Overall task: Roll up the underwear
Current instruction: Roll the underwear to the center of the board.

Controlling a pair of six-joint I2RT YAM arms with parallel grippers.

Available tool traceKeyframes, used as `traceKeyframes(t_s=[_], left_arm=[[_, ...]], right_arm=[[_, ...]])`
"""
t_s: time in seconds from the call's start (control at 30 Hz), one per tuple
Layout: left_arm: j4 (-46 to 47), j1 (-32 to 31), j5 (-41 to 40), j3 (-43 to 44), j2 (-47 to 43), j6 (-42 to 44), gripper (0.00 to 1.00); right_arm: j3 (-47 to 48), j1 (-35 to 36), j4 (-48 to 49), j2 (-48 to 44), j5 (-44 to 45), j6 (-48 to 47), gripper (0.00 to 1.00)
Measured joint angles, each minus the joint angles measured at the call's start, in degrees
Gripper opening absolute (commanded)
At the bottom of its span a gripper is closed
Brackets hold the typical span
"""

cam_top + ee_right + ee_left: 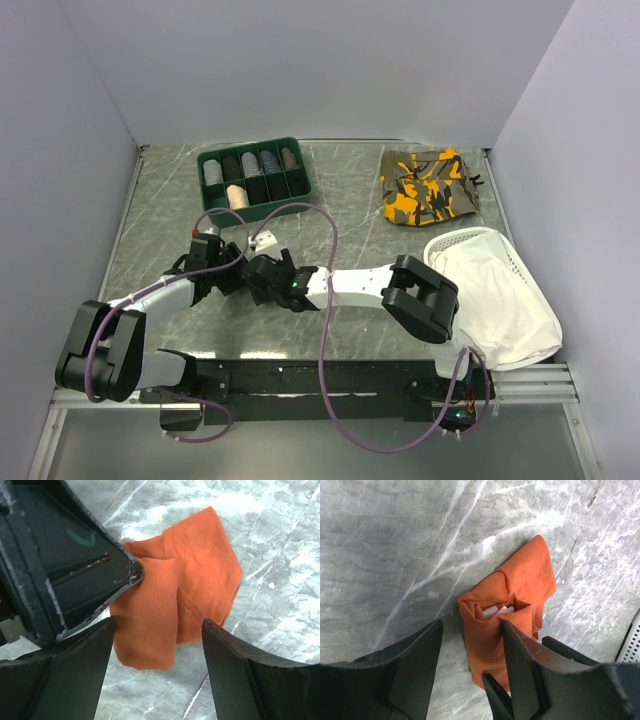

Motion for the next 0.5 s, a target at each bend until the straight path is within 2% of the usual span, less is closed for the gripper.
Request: traceKeyframes(t_s=[0.37, 0.5], left_arm=[[-0.2, 0.0, 0.0, 0.15, 0.02, 0.0, 0.58], [-0.22, 0.0, 0.0, 0.2, 0.09, -0.04, 0.58]], right_arm=[[1.27, 1.38, 0.0, 1.36, 0.09, -0.63, 0.76], [2.16, 1.38, 0.02, 2.84, 0.13, -0.63, 0.71]])
